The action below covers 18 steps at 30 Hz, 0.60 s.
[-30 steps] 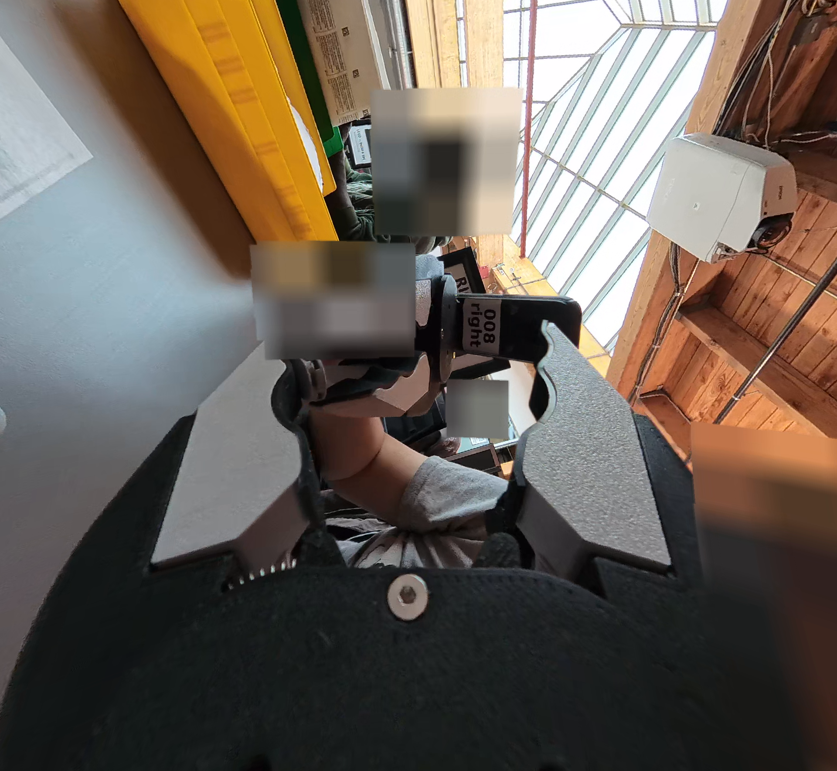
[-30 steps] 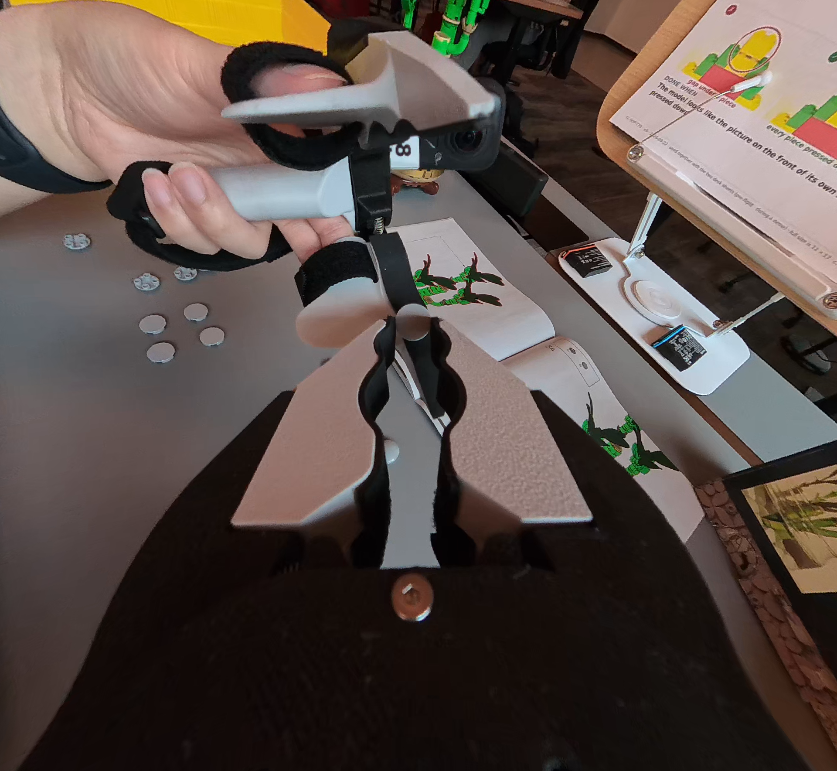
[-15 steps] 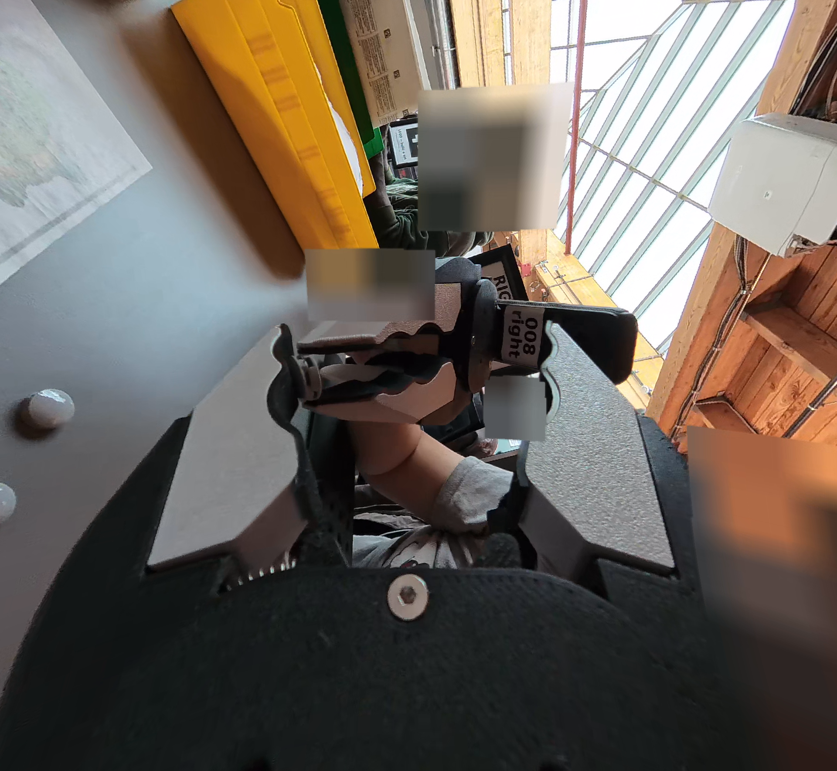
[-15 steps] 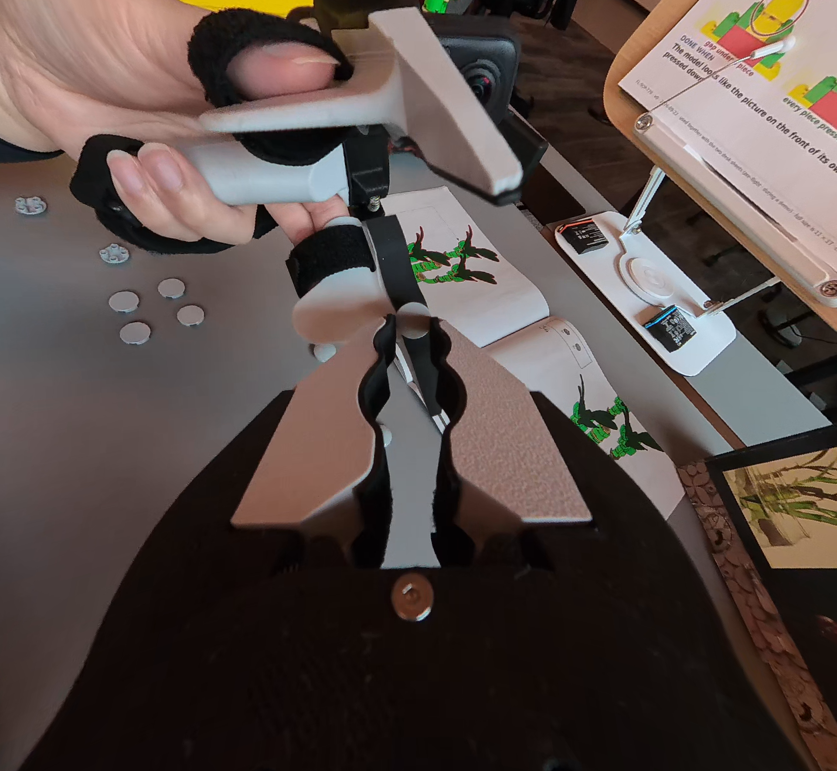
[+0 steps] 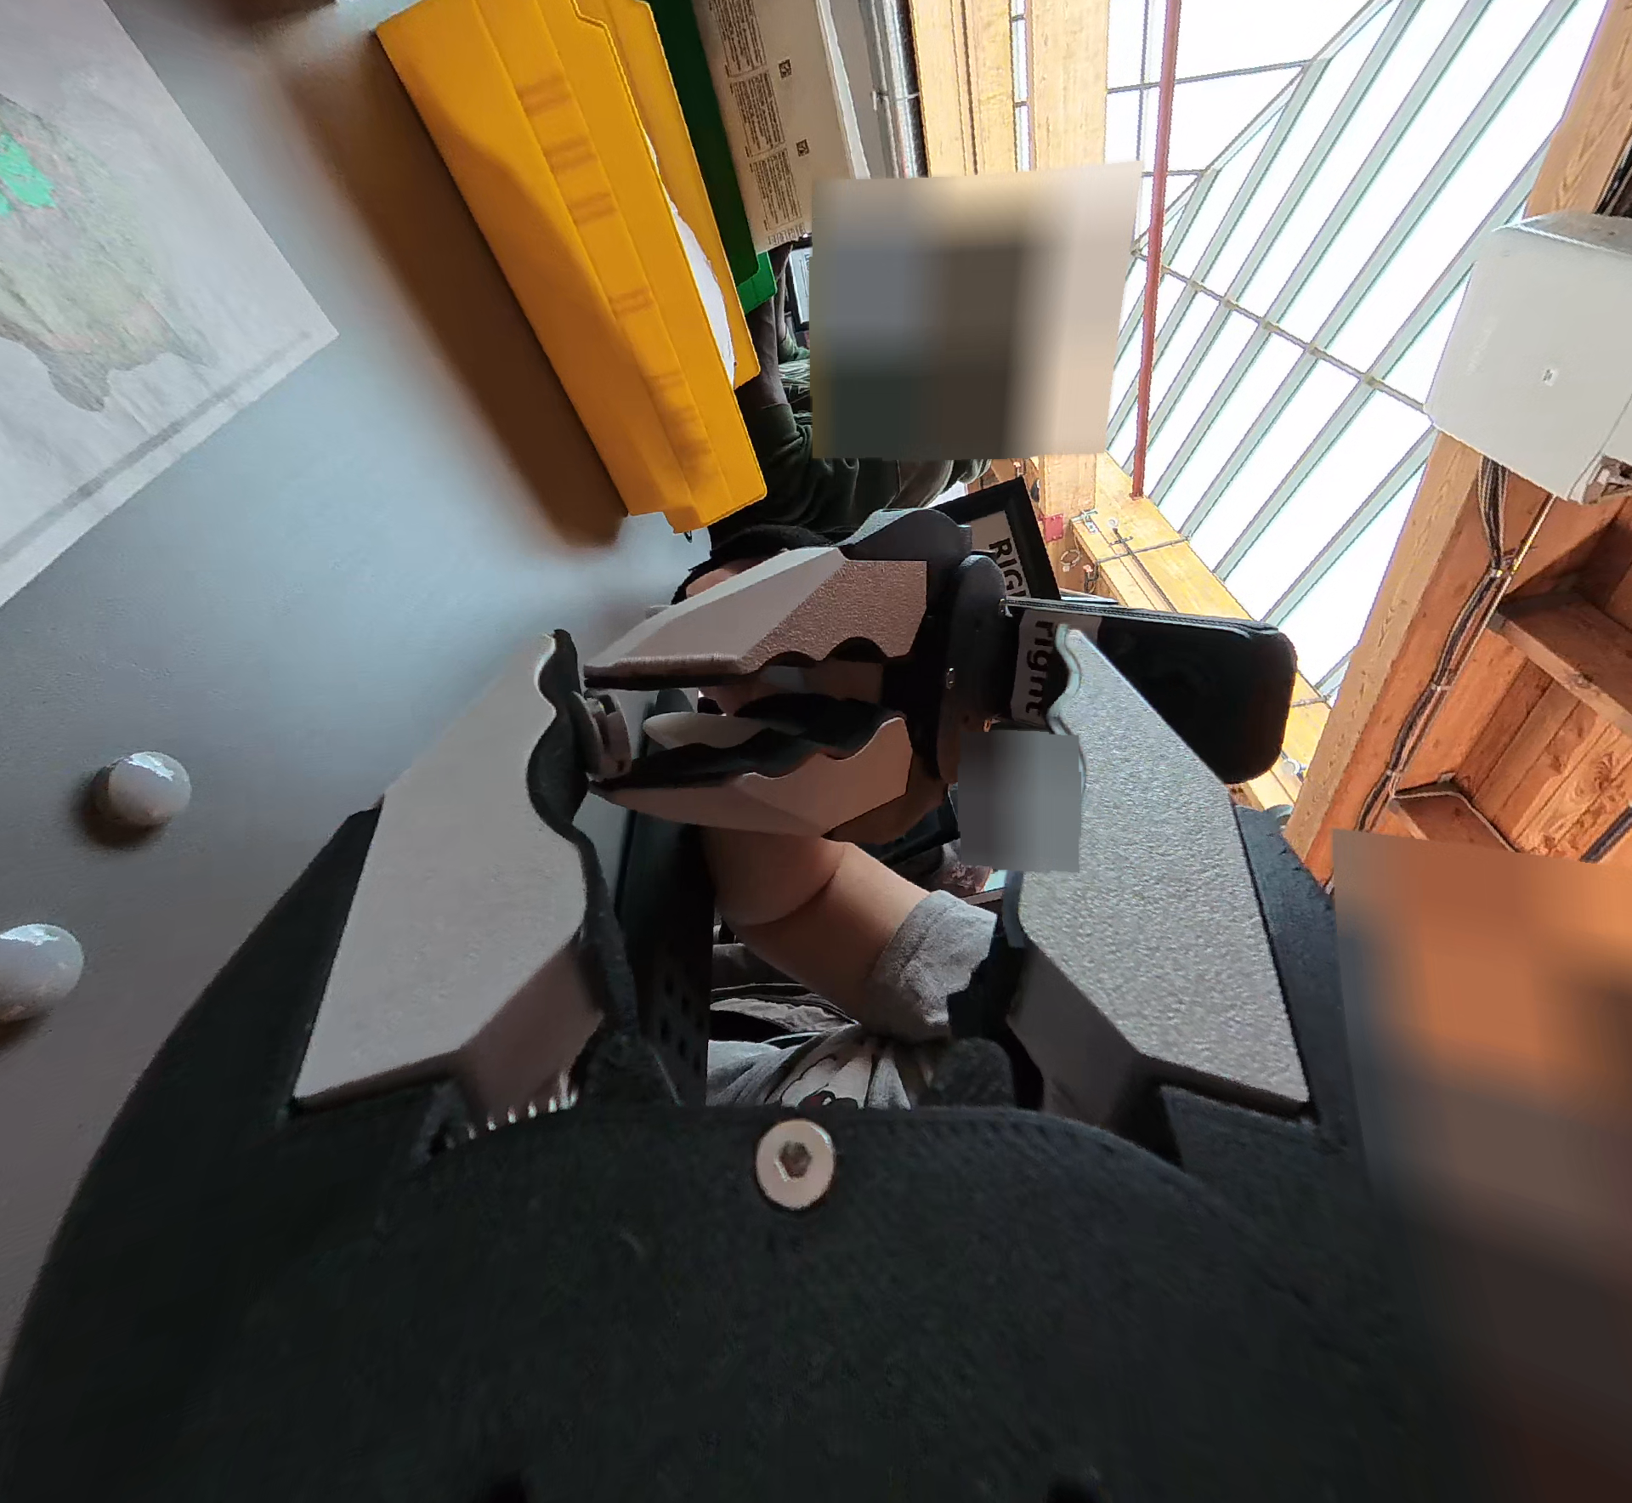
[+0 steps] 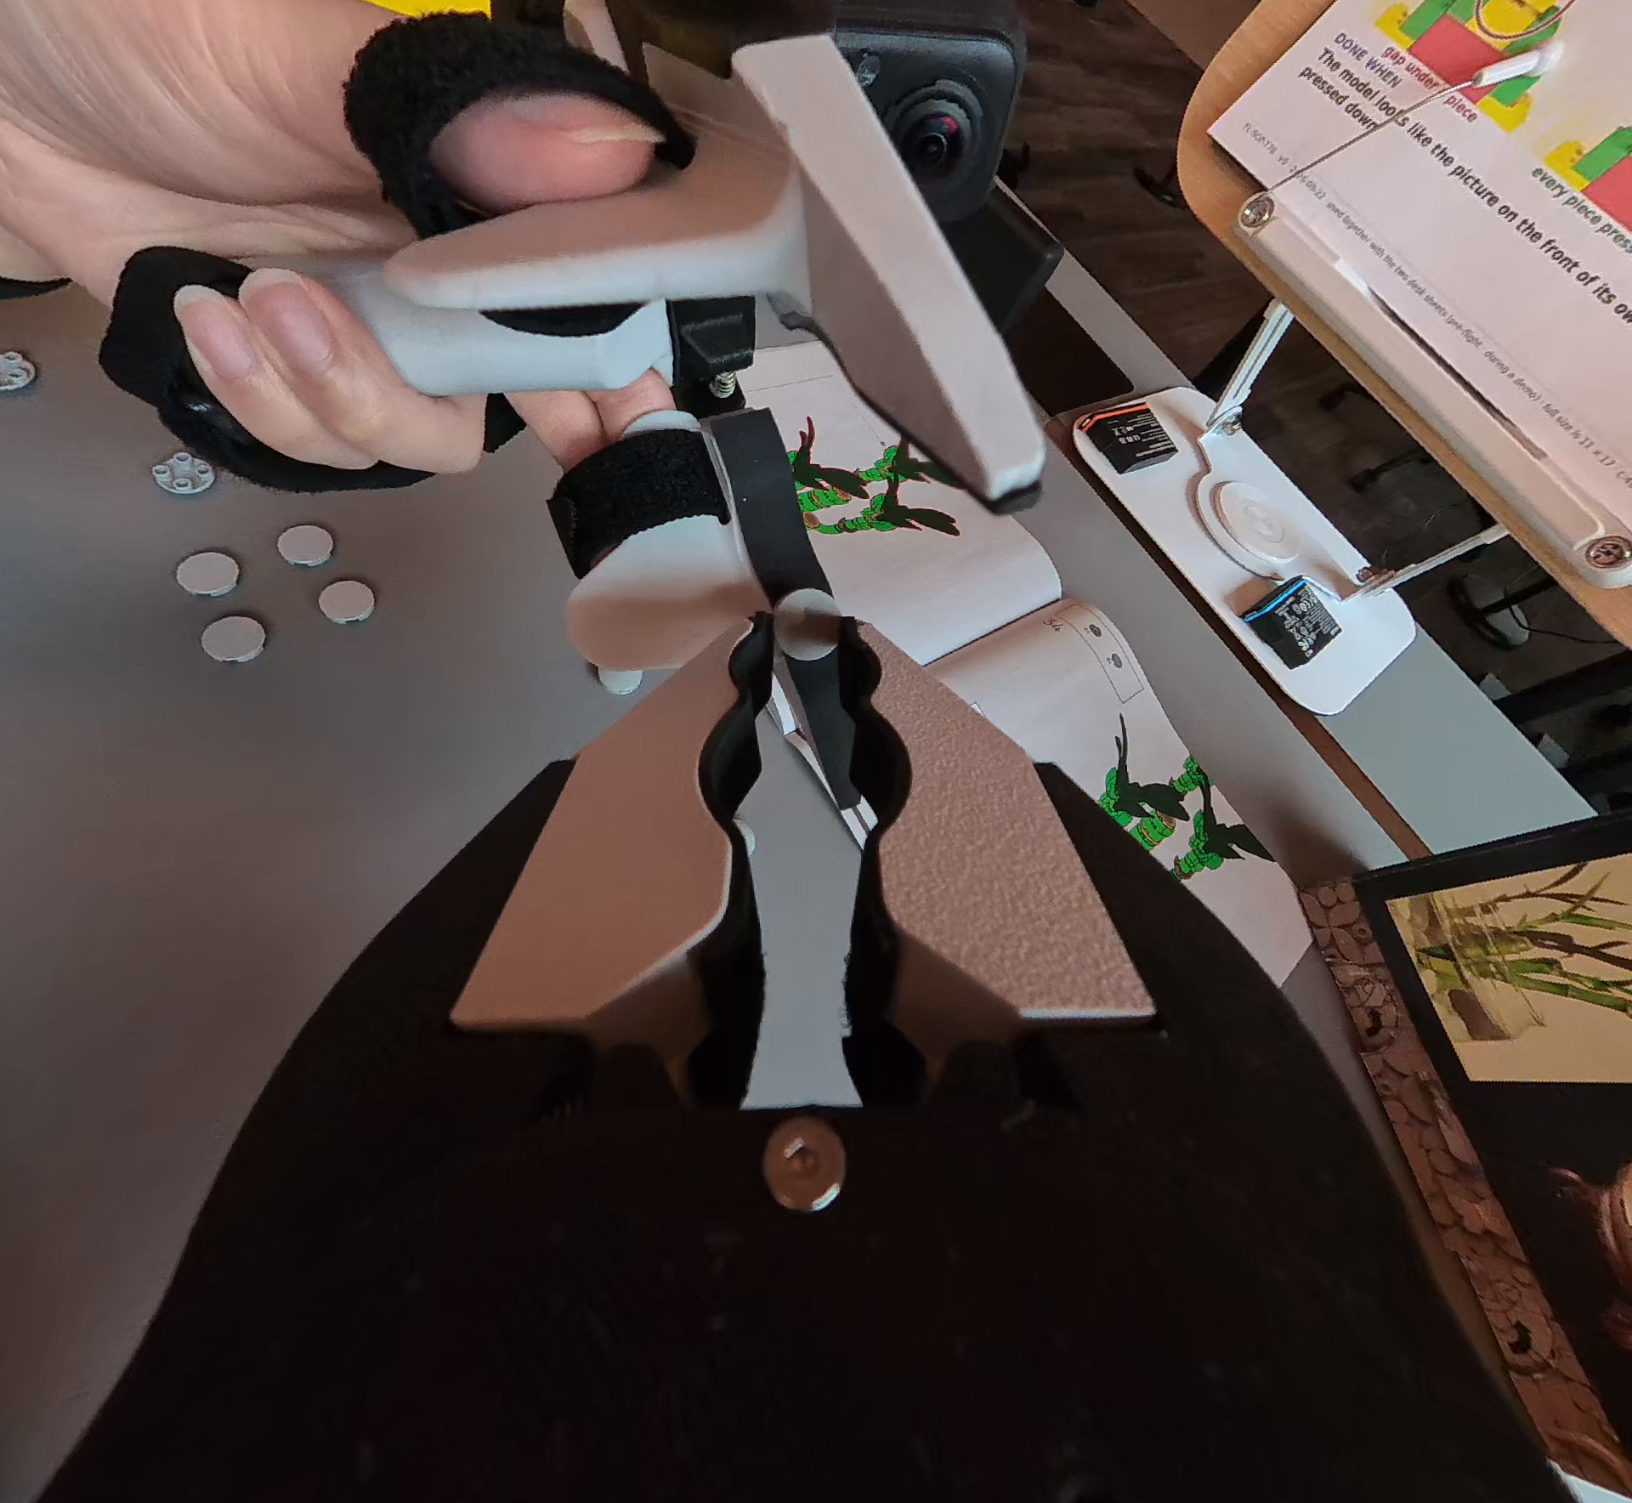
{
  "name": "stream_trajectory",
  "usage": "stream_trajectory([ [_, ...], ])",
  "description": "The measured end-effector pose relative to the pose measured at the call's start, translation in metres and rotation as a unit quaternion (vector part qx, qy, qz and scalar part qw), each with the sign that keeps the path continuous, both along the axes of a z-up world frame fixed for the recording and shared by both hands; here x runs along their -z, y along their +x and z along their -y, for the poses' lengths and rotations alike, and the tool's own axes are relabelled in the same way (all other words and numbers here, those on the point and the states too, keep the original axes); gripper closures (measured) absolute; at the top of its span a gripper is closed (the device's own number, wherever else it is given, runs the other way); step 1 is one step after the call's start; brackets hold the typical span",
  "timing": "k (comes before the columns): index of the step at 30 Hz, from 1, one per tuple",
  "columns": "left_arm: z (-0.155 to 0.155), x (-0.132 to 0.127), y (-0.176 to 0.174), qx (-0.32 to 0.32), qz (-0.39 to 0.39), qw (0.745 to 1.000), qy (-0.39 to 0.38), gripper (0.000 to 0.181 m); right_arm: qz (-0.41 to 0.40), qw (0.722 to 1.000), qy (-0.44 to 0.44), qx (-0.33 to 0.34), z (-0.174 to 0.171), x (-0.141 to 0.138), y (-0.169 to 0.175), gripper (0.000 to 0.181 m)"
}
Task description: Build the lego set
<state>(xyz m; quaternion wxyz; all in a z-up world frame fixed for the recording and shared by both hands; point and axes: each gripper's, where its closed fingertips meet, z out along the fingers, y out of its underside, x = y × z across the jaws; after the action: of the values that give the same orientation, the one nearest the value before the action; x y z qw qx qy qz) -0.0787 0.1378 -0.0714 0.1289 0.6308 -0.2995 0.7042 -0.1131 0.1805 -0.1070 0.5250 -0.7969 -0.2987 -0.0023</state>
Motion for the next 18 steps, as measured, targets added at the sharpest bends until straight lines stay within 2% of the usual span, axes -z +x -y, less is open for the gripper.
stream_trajectory([
  [7,-0.0028,-0.0054,-0.0003,0.003,0.015,0.999,-0.043,0.081,-0.004,1.000,0.012,0.009,0.0008,-0.0028,0.0007,0.166],
  [18,-0.0015,-0.0075,-0.0009,0.006,0.017,0.999,-0.046,0.083,0.002,0.999,0.031,0.005,0.0022,-0.0061,-0.0004,0.166],
])
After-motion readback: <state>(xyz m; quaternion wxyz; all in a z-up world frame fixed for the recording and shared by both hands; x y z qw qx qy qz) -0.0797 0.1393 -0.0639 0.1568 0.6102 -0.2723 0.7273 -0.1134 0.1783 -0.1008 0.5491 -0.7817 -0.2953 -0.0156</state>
